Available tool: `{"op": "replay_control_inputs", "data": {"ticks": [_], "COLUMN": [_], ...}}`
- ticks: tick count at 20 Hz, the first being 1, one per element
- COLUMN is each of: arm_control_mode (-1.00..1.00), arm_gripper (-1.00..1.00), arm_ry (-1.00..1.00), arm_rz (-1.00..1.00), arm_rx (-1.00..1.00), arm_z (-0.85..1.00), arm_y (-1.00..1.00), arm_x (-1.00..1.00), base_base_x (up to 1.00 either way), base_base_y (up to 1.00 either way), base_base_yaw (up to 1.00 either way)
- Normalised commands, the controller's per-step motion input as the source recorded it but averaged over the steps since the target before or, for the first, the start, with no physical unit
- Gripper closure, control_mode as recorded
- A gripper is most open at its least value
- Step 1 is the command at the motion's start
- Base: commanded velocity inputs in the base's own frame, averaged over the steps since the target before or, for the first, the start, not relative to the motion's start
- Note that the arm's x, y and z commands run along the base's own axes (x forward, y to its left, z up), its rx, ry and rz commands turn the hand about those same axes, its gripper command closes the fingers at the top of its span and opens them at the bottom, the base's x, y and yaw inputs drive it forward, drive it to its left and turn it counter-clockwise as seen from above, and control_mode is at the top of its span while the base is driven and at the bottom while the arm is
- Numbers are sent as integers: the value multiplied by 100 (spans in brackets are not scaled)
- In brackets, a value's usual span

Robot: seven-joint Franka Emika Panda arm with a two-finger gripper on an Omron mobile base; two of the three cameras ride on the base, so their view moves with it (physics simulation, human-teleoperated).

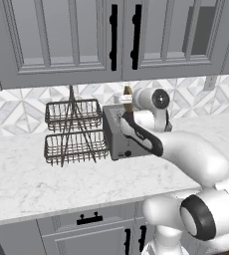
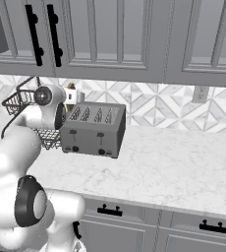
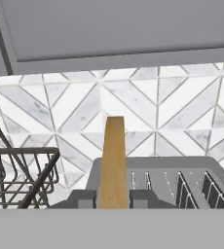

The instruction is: Start the toaster. Once the lever pops up, take the bread to the plate on the dining counter.

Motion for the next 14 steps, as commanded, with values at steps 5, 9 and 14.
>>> {"op": "replay_control_inputs", "data": {"ticks": [5,9,14], "arm_control_mode": [-100,-100,-100], "arm_gripper": [100,100,100], "arm_ry": [8,8,13], "arm_rz": [0,0,-3], "arm_rx": [0,-1,-12], "arm_z": [7,0,7], "arm_y": [-71,-44,-5], "arm_x": [-84,-94,-95], "base_base_x": [0,0,0], "base_base_y": [0,0,0], "base_base_yaw": [0,0,0]}}
